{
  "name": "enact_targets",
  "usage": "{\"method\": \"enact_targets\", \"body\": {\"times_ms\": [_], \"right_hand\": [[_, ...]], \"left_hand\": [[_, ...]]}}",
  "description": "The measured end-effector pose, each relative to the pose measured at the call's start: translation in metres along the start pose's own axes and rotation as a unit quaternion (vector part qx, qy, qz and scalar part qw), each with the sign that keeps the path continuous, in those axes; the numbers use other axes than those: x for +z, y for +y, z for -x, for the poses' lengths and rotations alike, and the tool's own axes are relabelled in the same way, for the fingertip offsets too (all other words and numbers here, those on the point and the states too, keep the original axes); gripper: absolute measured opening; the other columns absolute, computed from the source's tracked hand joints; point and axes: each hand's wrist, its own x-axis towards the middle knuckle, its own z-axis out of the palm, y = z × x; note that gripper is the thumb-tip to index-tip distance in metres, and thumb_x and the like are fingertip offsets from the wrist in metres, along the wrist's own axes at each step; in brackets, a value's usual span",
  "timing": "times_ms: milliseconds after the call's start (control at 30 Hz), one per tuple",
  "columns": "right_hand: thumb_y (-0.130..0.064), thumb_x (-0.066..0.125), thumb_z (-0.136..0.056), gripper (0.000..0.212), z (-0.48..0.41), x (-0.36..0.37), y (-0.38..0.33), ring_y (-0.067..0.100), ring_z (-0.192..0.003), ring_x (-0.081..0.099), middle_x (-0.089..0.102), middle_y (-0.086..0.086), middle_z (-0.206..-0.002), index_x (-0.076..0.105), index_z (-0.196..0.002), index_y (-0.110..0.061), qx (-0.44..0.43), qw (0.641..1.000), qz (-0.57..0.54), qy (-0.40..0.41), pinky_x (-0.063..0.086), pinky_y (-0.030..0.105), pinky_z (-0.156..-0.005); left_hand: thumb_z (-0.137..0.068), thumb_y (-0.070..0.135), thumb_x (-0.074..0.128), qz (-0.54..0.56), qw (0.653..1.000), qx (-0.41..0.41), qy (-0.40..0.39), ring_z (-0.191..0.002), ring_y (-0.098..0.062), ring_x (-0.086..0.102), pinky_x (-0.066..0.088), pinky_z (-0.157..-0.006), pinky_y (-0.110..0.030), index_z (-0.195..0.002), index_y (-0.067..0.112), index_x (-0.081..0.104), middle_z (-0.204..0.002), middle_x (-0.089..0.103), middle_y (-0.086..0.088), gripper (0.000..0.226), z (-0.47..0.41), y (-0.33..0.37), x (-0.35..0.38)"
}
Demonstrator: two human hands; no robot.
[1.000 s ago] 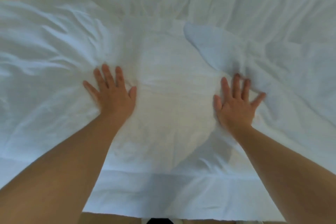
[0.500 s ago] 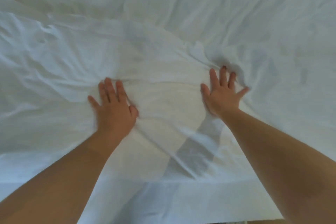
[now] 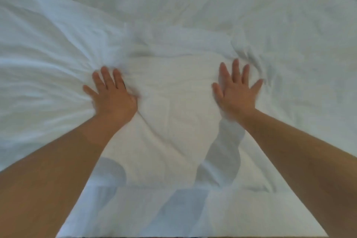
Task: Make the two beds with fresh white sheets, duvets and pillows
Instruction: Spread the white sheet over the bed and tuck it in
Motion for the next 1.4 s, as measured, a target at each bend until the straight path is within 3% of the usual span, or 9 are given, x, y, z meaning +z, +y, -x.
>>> {"method": "enact_targets", "body": {"times_ms": [200, 267, 333, 500, 600, 667, 800, 1233, 1400], "right_hand": [[-0.055, 0.020, -0.095, 0.062, 0.086, 0.016, -0.005, 0.031, -0.151, 0.001, 0.003, 0.000, -0.165, 0.016, -0.155, -0.037, -0.209, 0.978, 0.005, -0.024, 0.005, 0.073, -0.110], [-0.055, 0.018, -0.096, 0.061, 0.093, 0.015, 0.004, 0.030, -0.151, -0.002, 0.000, -0.002, -0.165, 0.014, -0.154, -0.039, -0.216, 0.976, 0.021, -0.034, 0.003, 0.073, -0.109], [-0.056, 0.017, -0.095, 0.062, 0.076, 0.010, 0.032, 0.028, -0.151, -0.005, -0.004, -0.004, -0.165, 0.010, -0.154, -0.040, -0.173, 0.984, 0.046, -0.027, -0.001, 0.075, -0.108], [-0.062, 0.013, -0.094, 0.066, 0.042, 0.006, 0.145, 0.032, -0.149, -0.016, -0.017, -0.002, -0.163, -0.003, -0.155, -0.040, 0.127, 0.992, 0.010, -0.010, -0.001, 0.078, -0.105], [-0.060, 0.011, -0.093, 0.068, 0.022, 0.005, 0.133, 0.036, -0.148, -0.017, -0.018, -0.002, -0.163, -0.007, -0.155, -0.036, -0.006, 1.000, 0.023, 0.009, -0.002, 0.076, -0.107], [-0.058, 0.008, -0.091, 0.069, 0.013, 0.008, 0.129, 0.034, -0.149, -0.015, -0.014, -0.003, -0.164, -0.004, -0.155, -0.035, -0.143, 0.988, 0.056, 0.027, -0.002, 0.075, -0.108], [-0.052, 0.027, -0.094, 0.064, -0.009, 0.017, 0.197, 0.031, -0.151, 0.005, 0.009, 0.001, -0.164, 0.017, -0.155, -0.034, -0.267, 0.956, 0.076, 0.095, 0.004, 0.071, -0.111], [-0.043, 0.038, -0.093, 0.064, -0.036, 0.038, 0.473, 0.023, -0.150, 0.017, 0.021, 0.005, -0.162, 0.031, -0.153, -0.024, -0.308, 0.940, 0.054, 0.137, 0.017, 0.040, -0.116], [-0.042, 0.036, -0.094, 0.064, -0.038, 0.037, 0.574, 0.024, -0.150, 0.015, 0.019, 0.006, -0.162, 0.027, -0.154, -0.024, -0.308, 0.937, 0.091, 0.135, 0.010, 0.045, -0.121]], "left_hand": [[-0.089, 0.047, 0.025, 0.022, 0.970, 0.234, 0.062, -0.148, -0.036, 0.013, 0.018, -0.109, -0.069, -0.154, 0.017, 0.024, -0.161, 0.013, -0.015, 0.072, 0.105, 0.084, 0.000], [-0.090, 0.053, 0.022, -0.003, 0.980, 0.200, 0.012, -0.149, -0.034, 0.011, 0.014, -0.106, -0.073, -0.153, 0.022, 0.023, -0.162, 0.013, -0.012, 0.071, 0.119, 0.082, 0.014], [-0.091, 0.057, 0.020, -0.023, 0.989, 0.144, 0.005, -0.149, -0.032, 0.005, 0.011, -0.103, -0.076, -0.153, 0.022, 0.013, -0.162, 0.007, -0.012, 0.072, 0.117, 0.077, 0.024], [-0.093, 0.054, 0.026, -0.045, 0.995, 0.092, -0.018, -0.147, -0.037, -0.014, 0.008, -0.109, -0.072, -0.153, 0.014, -0.012, -0.159, -0.020, -0.018, 0.082, 0.110, 0.109, 0.018], [-0.092, 0.051, 0.027, -0.001, 0.996, 0.078, 0.036, -0.147, -0.040, -0.005, 0.009, -0.110, -0.070, -0.154, 0.007, -0.004, -0.159, -0.010, -0.024, 0.082, 0.109, 0.149, 0.006], [-0.092, 0.054, 0.022, 0.021, 0.981, 0.162, 0.101, -0.148, -0.038, -0.003, 0.008, -0.110, -0.071, -0.155, 0.011, 0.002, -0.160, -0.007, -0.021, 0.079, 0.106, 0.189, 0.004], [-0.090, 0.063, 0.015, 0.006, 0.969, 0.199, 0.147, -0.148, -0.040, -0.006, 0.007, -0.108, -0.073, -0.156, 0.021, 0.004, -0.160, -0.009, -0.021, 0.079, 0.094, 0.269, 0.004], [-0.091, 0.063, 0.020, 0.035, 0.970, 0.183, 0.154, -0.146, -0.045, -0.001, 0.004, -0.108, -0.073, -0.155, 0.018, 0.010, -0.156, -0.001, -0.034, 0.079, 0.132, 0.541, 0.028], [-0.093, 0.060, 0.020, 0.054, 0.971, 0.178, 0.152, -0.145, -0.047, 0.001, 0.002, -0.110, -0.072, -0.155, 0.010, 0.010, -0.153, 0.004, -0.039, 0.080, 0.156, 0.643, 0.033]]}}
